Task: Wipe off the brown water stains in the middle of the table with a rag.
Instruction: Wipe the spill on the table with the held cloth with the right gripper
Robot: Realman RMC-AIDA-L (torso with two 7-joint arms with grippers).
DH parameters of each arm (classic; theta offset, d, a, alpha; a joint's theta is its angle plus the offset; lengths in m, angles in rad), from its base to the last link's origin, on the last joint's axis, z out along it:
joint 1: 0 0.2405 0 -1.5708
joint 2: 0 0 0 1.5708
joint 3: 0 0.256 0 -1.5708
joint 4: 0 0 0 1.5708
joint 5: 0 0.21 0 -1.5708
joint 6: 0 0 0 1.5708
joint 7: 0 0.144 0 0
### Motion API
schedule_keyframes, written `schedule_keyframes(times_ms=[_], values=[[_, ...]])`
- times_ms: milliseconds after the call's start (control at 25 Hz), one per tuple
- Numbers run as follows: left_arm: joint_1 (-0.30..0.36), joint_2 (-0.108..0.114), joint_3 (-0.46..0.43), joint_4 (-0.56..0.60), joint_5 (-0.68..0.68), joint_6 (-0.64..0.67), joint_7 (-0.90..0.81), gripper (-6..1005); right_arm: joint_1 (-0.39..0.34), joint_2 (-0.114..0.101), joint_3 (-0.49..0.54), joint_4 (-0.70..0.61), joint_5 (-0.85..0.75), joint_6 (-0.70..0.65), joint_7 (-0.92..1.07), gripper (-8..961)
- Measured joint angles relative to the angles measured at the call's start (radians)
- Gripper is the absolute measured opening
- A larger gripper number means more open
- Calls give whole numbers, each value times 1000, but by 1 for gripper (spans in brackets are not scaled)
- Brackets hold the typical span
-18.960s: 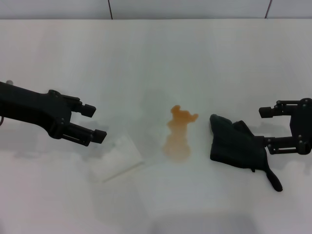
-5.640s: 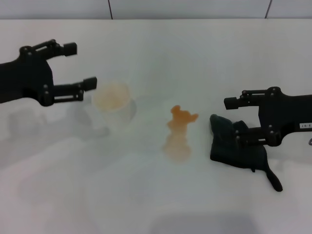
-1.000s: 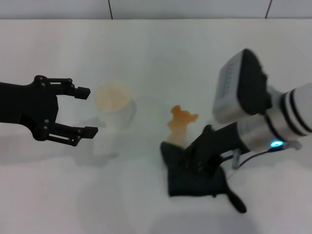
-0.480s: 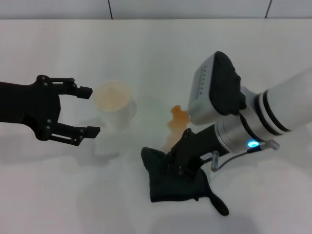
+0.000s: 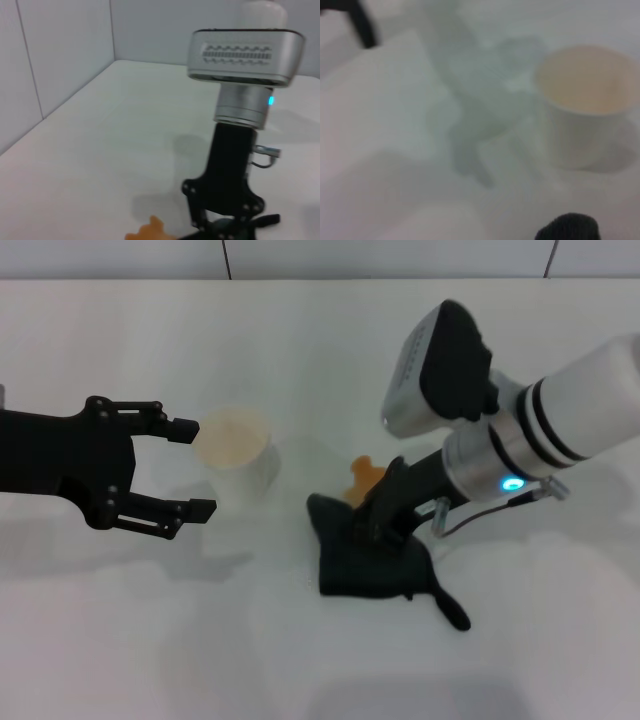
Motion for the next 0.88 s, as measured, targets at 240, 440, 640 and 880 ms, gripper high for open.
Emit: schedule_keyframes(times_ms=[240,440,640,880], values=[[2,-8,2,-1,0,-8,0,889,13,1,63,36,-61,43,5,84],[2,-17,1,-2,10,-10,0,889,24,0,138,75,-85,80,8,84],[2,-26,-1,-2,16,-11,12,889,38,0,176,106,-98,112,13,83],[2,-30,-2,-2,21,-11,22,889,71,3,170,136,-99,106,18,83]])
